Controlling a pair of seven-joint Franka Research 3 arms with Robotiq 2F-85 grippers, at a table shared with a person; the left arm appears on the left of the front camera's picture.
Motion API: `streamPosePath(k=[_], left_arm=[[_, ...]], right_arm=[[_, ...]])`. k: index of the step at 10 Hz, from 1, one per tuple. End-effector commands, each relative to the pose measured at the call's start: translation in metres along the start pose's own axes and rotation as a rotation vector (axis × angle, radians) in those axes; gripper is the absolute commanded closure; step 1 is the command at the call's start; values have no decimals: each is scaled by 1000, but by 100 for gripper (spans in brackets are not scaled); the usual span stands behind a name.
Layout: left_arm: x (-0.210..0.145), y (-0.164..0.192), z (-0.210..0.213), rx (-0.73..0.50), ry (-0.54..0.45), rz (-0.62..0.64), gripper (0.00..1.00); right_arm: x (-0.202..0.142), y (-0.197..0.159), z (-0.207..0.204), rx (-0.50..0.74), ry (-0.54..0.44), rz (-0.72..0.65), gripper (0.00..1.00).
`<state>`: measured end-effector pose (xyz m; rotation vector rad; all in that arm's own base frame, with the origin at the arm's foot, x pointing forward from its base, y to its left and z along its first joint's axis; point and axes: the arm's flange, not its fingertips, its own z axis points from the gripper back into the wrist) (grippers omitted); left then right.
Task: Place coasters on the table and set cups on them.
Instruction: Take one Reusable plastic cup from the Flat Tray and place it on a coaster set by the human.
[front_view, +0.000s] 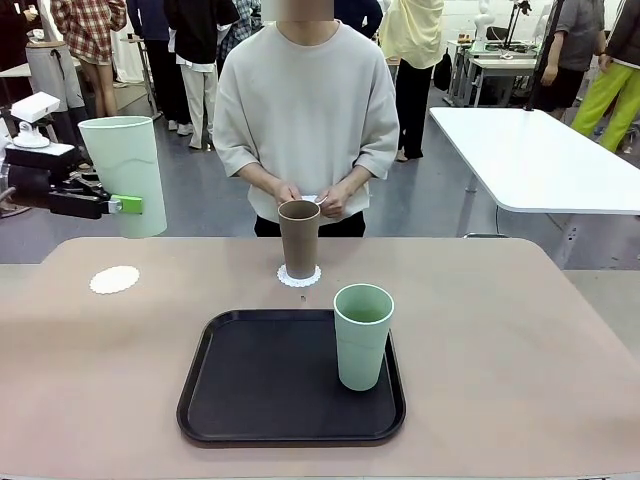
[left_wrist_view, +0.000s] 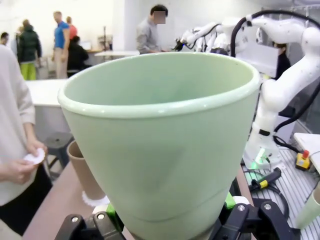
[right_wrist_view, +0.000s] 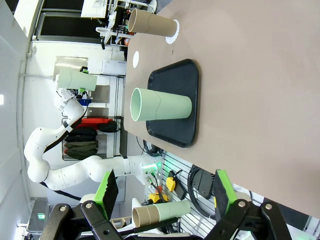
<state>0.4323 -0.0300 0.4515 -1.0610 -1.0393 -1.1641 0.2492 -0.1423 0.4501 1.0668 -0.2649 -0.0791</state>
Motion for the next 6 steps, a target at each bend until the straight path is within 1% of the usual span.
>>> streamPosePath(k=[1, 5, 6], left_arm=[[3, 0, -3, 11, -8, 2, 74], [3, 0, -3, 11, -8, 2, 74], [0, 0, -1, -1, -1, 0, 18]], right_arm=[[1, 0, -1, 18, -6, 8, 0], [1, 0, -1, 18, -6, 8, 0], [1, 0, -1, 18, -6, 8, 0]])
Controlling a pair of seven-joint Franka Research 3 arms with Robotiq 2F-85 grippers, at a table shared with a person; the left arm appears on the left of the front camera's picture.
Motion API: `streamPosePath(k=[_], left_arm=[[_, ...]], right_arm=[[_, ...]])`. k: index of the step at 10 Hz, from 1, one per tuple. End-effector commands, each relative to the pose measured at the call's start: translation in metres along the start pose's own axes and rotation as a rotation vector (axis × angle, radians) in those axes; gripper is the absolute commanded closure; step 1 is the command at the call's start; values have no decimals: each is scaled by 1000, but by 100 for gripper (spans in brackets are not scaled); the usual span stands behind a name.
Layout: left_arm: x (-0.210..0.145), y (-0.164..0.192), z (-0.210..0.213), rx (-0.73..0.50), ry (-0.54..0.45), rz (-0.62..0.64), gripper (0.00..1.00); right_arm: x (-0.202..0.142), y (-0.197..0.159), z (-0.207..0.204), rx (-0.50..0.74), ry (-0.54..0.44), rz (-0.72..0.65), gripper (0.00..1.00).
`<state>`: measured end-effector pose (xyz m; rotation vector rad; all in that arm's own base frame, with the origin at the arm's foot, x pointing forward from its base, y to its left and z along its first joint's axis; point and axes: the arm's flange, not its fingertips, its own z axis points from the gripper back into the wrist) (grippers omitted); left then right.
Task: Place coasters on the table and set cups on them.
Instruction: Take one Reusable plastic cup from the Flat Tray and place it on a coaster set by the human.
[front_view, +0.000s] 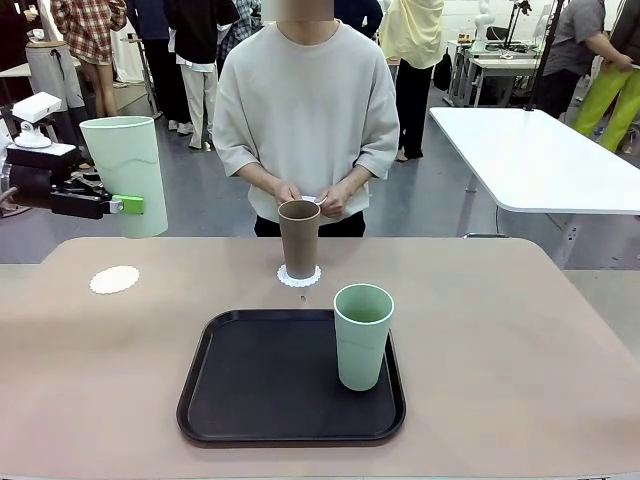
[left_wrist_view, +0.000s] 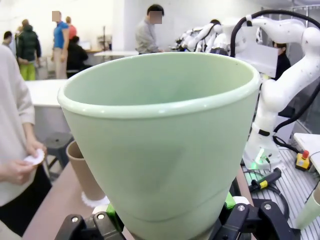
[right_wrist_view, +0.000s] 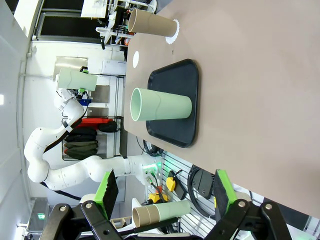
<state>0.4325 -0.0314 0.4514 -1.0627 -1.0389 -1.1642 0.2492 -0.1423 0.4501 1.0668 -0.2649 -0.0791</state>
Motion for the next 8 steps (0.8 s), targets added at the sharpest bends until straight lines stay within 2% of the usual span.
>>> streamPosePath(k=[1, 2, 3, 5, 8], left_arm=[[-4, 38, 6, -25, -17, -100, 18], [-14, 71, 17, -78, 34, -184, 18], [-19, 104, 32, -41, 47, -140, 18], [-39, 170, 71, -11, 6, -76, 18], [-61, 207, 124, 15, -13, 18, 18]], right_arm=[[1, 0, -1, 18, -6, 8, 0], [1, 0, -1, 18, -6, 8, 0], [1, 0, -1, 18, -6, 8, 0], [1, 0, -1, 18, -6, 8, 0], [1, 0, -1, 18, -6, 8, 0]])
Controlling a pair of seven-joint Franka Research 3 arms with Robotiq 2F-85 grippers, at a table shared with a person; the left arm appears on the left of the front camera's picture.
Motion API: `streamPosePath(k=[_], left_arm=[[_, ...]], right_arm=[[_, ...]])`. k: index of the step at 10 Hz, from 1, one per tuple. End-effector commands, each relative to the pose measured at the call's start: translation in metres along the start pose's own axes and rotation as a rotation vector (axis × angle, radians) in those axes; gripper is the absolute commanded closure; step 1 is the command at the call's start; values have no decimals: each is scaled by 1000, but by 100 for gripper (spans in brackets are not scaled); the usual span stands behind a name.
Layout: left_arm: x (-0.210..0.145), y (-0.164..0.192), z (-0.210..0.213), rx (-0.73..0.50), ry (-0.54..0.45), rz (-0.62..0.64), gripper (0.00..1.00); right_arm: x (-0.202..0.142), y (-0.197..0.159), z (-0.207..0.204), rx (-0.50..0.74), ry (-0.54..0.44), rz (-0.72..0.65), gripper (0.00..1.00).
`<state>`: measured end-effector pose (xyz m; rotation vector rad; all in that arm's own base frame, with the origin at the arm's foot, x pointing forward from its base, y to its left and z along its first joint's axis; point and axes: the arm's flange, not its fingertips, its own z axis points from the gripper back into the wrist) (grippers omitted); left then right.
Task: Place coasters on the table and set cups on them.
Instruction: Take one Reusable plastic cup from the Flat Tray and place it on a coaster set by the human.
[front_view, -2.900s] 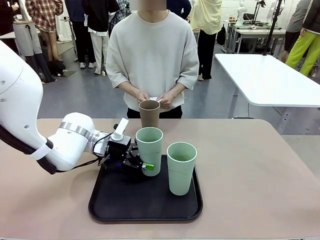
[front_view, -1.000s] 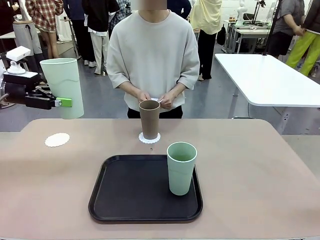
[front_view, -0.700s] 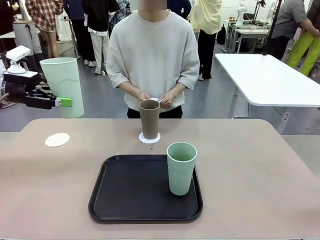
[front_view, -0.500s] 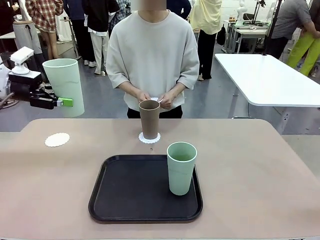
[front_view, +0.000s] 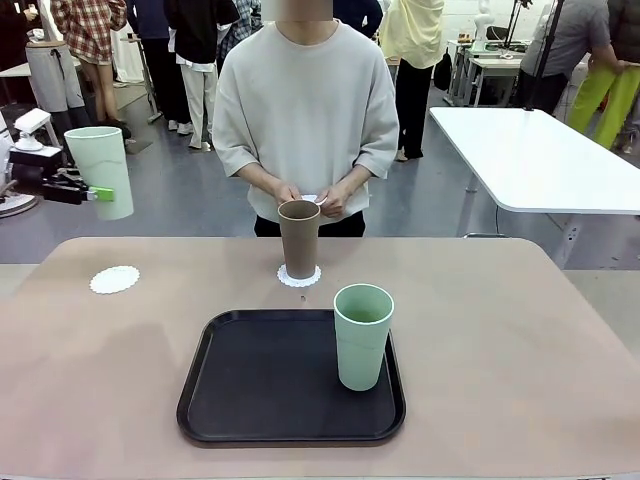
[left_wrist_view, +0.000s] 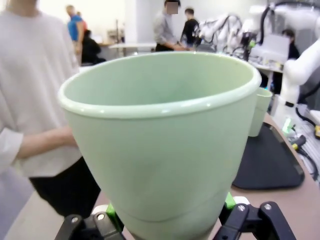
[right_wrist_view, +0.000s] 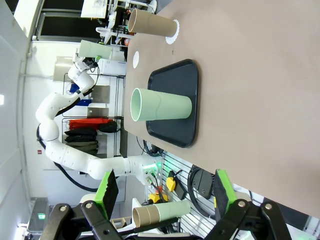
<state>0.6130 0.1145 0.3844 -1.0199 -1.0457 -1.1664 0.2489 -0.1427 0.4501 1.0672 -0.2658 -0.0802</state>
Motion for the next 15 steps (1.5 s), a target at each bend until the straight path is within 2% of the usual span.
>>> streamPosePath(k=[1, 3, 5, 6, 11, 12, 15], left_arm=[[6, 11, 20, -9, -37, 52, 18], [1, 6, 33, -49, -36, 32, 18], [11, -18, 30, -85, -63, -63, 18], [-4, 3, 33, -30, -43, 30, 18], [-9, 1, 32, -38, -50, 17, 18], [-21, -9, 38, -46, -37, -81, 18], [-65, -22, 47, -63, -14, -136, 18]], right_arm=[[1, 0, -1, 17, -5, 9, 0], [1, 0, -1, 17, -5, 9, 0], [1, 0, -1, 17, -5, 9, 0], [1, 0, -1, 17, -5, 9, 0], [1, 0, -1, 17, -5, 9, 0], [1, 0, -1, 17, -5, 9, 0], [1, 0, -1, 17, -5, 9, 0]])
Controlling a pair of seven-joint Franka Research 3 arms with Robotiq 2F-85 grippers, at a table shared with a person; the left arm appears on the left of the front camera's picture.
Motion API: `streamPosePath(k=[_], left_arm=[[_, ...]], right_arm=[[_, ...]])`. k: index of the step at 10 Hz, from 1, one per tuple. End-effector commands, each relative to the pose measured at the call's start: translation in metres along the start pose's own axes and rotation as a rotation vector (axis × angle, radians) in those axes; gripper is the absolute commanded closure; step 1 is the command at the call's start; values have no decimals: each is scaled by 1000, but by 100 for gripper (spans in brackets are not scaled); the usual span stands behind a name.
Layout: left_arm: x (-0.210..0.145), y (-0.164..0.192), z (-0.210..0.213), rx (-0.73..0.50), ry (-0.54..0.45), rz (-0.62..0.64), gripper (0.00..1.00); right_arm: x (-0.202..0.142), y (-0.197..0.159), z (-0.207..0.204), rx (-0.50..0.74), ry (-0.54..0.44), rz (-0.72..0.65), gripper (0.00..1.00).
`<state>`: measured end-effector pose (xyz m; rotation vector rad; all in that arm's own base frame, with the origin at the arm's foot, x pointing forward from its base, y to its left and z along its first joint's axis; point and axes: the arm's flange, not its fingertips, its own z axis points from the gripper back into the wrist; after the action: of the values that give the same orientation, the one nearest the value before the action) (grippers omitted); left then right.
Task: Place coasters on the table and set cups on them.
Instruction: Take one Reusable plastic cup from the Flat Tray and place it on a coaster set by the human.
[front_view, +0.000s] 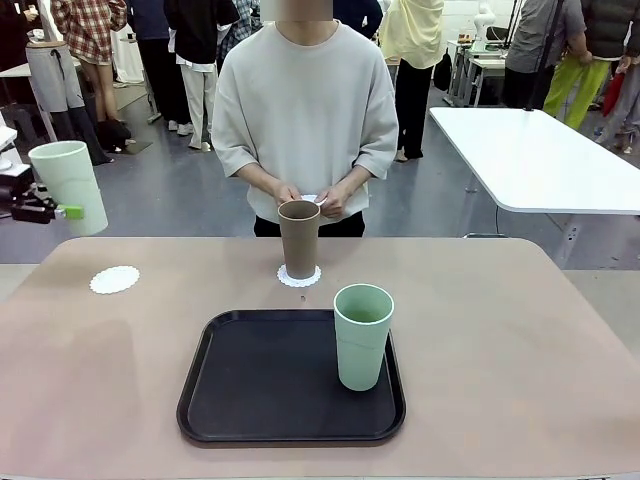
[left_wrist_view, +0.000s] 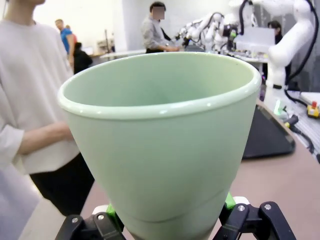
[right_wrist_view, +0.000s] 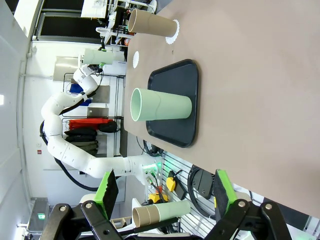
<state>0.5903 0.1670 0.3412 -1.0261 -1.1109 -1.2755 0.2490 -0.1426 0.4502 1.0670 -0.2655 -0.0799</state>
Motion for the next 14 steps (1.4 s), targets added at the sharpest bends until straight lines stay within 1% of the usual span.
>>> streamPosePath(k=[1, 5, 7, 9, 11, 14], left_arm=[[-18, -12, 1, -18, 13, -33, 18], [-45, -11, -20, -6, -12, -26, 18], [-58, -5, -28, -27, 16, 9, 18], [-69, -2, -35, -10, 36, 1, 18], [-83, 3, -43, -8, 33, -7, 18], [-92, 10, -42, -34, 14, 9, 18]], right_arm=[[1, 0, -1, 18, -5, 9, 0], [1, 0, -1, 18, -5, 9, 0], [1, 0, -1, 18, -5, 9, 0], [1, 0, -1, 18, -5, 9, 0], [1, 0, -1, 18, -5, 9, 0], [1, 0, -1, 18, -5, 9, 0]])
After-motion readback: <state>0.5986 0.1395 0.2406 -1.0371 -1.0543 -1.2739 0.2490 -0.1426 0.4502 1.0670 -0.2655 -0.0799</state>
